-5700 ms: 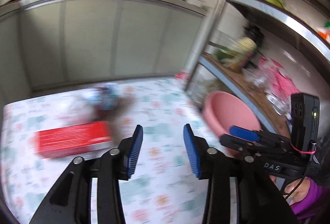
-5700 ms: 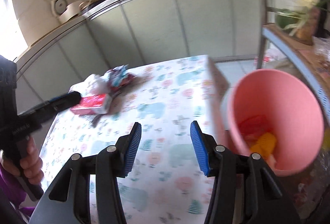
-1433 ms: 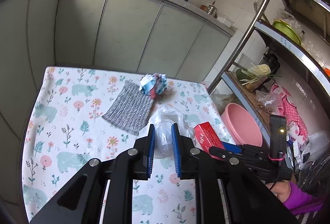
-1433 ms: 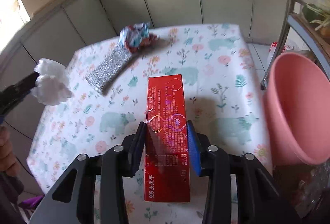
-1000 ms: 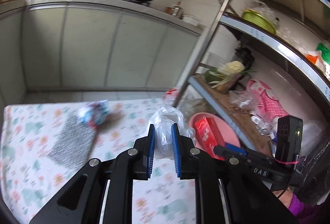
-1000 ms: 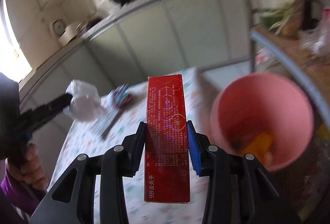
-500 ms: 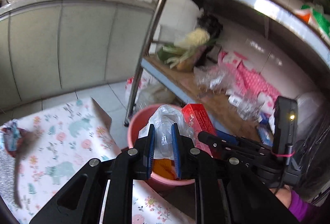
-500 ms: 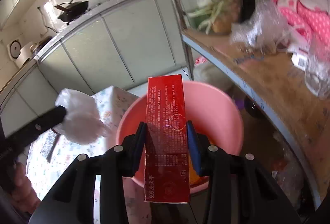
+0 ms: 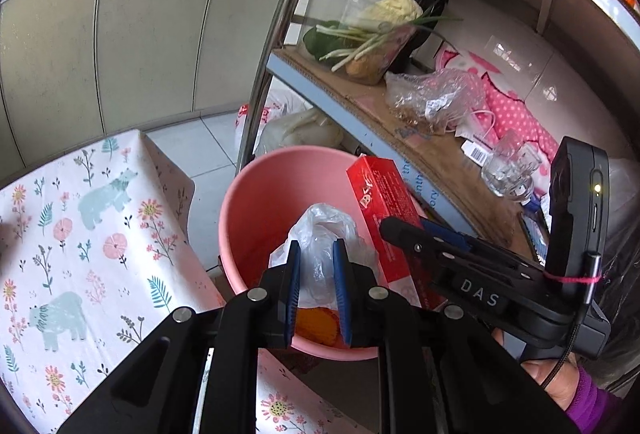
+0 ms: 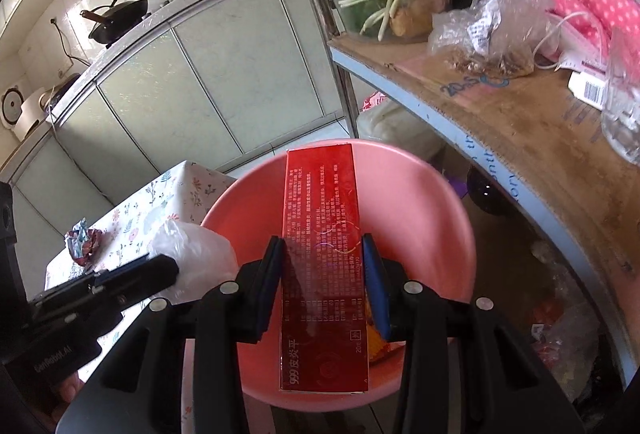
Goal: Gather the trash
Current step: 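Carry the bag and red box to the pink bucket and open both grippers, then move both grippers back over the table toward the grey knit pad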
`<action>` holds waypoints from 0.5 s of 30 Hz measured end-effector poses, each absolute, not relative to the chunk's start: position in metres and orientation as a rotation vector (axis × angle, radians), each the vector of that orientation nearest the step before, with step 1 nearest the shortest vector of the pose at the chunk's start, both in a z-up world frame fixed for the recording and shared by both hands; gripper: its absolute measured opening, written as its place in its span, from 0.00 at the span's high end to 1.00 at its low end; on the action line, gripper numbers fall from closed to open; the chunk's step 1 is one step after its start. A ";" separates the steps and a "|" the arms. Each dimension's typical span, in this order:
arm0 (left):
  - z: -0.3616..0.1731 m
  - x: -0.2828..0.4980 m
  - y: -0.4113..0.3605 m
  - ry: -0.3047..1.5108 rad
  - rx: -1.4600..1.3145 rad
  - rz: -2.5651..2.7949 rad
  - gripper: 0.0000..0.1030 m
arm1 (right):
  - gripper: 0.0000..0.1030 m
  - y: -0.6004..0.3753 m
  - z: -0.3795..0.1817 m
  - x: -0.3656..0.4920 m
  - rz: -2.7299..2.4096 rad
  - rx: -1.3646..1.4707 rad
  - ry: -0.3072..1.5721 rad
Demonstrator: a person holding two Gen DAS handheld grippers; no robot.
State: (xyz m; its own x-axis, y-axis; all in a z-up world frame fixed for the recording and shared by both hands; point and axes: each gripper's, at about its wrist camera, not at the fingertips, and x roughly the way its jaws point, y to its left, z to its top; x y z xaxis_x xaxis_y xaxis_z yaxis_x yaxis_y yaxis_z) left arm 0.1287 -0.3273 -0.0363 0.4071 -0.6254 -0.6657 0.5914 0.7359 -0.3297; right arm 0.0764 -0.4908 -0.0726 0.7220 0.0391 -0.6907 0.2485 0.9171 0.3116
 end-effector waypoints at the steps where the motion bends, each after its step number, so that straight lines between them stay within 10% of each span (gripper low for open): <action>1: -0.038 0.130 -0.329 0.862 -0.039 -0.765 0.83 | 0.60 -0.492 -0.076 0.079 -0.122 0.402 0.773; 15: -0.022 0.128 -0.298 0.861 -0.078 -0.737 0.72 | 0.55 -0.482 -0.066 0.069 -0.133 0.359 0.803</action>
